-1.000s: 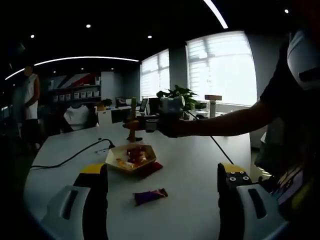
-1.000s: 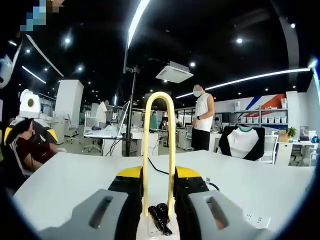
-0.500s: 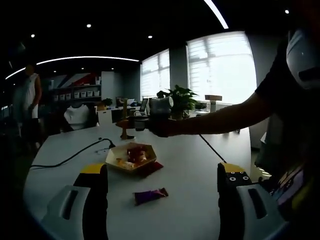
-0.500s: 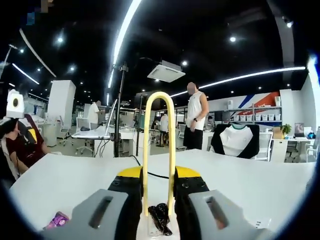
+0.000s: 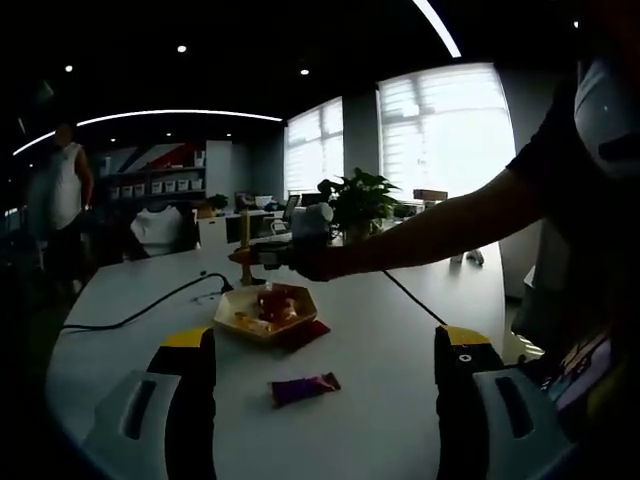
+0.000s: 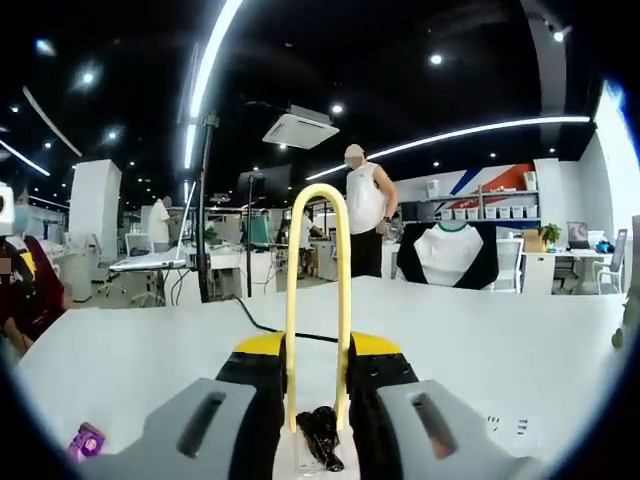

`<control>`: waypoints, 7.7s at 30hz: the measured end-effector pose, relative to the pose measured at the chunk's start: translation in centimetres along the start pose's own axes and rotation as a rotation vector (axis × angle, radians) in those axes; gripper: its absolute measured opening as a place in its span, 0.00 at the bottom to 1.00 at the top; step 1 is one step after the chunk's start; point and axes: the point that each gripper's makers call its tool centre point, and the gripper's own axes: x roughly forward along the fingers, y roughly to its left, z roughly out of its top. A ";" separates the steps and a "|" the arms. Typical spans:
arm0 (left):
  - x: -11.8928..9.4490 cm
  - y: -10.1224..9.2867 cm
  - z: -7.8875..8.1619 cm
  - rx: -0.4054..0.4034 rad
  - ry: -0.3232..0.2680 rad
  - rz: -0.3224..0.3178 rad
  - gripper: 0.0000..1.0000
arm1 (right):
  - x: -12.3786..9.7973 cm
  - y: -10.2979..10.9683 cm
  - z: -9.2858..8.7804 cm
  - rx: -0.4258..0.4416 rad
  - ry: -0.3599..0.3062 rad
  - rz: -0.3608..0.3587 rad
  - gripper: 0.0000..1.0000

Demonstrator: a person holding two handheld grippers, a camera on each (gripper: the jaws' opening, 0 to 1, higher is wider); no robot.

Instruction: Place the target food into the container with the food tongs after gripping and lifting it, then release it inside without dropping or visibly crushing the food.

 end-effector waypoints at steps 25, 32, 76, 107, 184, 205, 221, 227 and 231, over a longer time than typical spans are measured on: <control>0.4 -0.5 0.4 0.004 -0.008 -0.013 0.96 | -2.4 2.4 2.1 0.018 -0.064 0.088 0.22; 0.5 -0.7 0.4 0.006 -0.010 -0.020 0.96 | -4.5 4.4 3.8 -0.039 -0.111 0.125 0.23; 0.7 -1.4 0.5 0.002 -0.016 -0.043 0.96 | -12.0 15.1 -3.5 -0.208 0.017 0.308 0.24; 0.5 -1.0 0.3 -0.007 -0.013 -0.040 0.96 | -8.7 14.8 -7.0 -0.329 0.093 -0.015 0.19; 1.1 -1.2 0.3 0.007 0.018 -0.031 0.95 | -12.6 15.7 -4.6 -0.076 0.097 0.659 0.19; 1.2 -1.1 0.3 -0.001 0.008 -0.034 0.95 | -13.5 13.9 -6.0 -0.039 0.062 0.302 0.18; 0.7 -1.8 0.6 0.001 -0.003 -0.047 0.95 | -13.9 14.1 -6.2 0.058 0.061 -0.108 0.19; 0.4 -1.7 0.5 -0.001 -0.004 -0.037 0.95 | -13.7 15.4 -6.3 -0.024 0.082 -0.042 0.20; 0.4 -1.7 0.3 -0.005 0.002 -0.036 0.95 | -13.7 15.1 -5.2 -0.035 0.042 -0.056 0.20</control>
